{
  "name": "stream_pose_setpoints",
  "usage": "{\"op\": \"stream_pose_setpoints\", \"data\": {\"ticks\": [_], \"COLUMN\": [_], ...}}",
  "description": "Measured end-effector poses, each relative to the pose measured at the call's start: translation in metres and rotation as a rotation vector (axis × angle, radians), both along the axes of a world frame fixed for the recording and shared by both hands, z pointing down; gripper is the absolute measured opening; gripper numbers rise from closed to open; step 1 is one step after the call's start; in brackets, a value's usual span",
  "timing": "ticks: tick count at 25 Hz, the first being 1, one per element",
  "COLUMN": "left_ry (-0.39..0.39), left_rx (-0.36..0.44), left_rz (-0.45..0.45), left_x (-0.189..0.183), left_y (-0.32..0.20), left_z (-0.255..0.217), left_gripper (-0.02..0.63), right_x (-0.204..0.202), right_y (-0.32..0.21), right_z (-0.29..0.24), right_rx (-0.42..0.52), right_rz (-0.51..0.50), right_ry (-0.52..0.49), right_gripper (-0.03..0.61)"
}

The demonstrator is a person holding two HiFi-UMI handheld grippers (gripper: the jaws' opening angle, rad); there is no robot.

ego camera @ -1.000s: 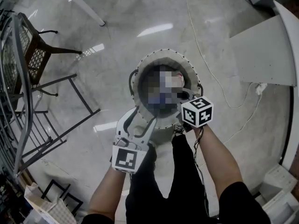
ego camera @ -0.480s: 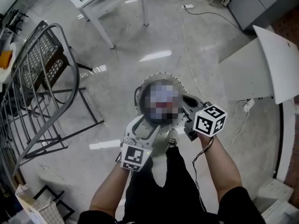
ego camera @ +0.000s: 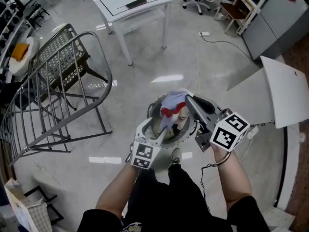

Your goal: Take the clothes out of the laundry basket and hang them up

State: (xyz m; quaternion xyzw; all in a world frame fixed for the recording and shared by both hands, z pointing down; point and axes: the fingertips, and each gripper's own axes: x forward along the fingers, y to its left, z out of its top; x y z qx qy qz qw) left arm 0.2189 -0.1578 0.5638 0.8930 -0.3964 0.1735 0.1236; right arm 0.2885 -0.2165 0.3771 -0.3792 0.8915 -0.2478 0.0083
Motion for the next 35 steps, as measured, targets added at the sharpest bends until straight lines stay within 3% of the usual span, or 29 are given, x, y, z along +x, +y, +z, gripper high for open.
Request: {"op": "stream_pose_setpoints", "data": {"ticks": [7,14,15,17,19,22,28,35], "left_ry": [0.064,0.097,0.094,0.087,0.088,0.111,0.174,0.195], "left_rx": [0.044,0.077,0.091,0.118,0.131,0.139,0.233,0.359], "left_rz": [-0.043,-0.063,-0.078,-0.106,-0.143,-0.206,-0.306,-0.393], "left_x": [-0.008,-0.003,-0.008,-0.023,-0.043,-0.078,-0.137,-0.203], "left_y": [-0.030,-0.042,-0.044,-0.045,-0.044,-0.043,-0.041,-0.030], "left_z": [-0.049,-0.090,-0.097,-0.109,-0.120,-0.142,-0.197,-0.266], "left_gripper": [0.242,0.248,0.217,0.088,0.039,0.028,0.025,0.025], "right_x": [-0.027,-0.045,-0.045,-0.042,-0.039,-0.033,-0.030,-0.069], "right_y": [0.001,0.007,0.007,0.007,0.005,-0.001,-0.012,-0.008], "right_z": [-0.094,-0.143,-0.147,-0.150,-0.148,-0.139,-0.119,-0.108], "right_rx": [0.129,0.208,0.217,0.226,0.223,0.195,0.125,0.033], "right_rz": [-0.045,-0.070,-0.069,-0.057,-0.035,0.010,0.074,0.064], "right_ry": [-0.016,-0.003,0.005,0.021,0.030,0.018,-0.028,-0.148], "right_gripper": [0.011,0.011,0.011,0.011,0.011,0.011,0.011,0.012]}}
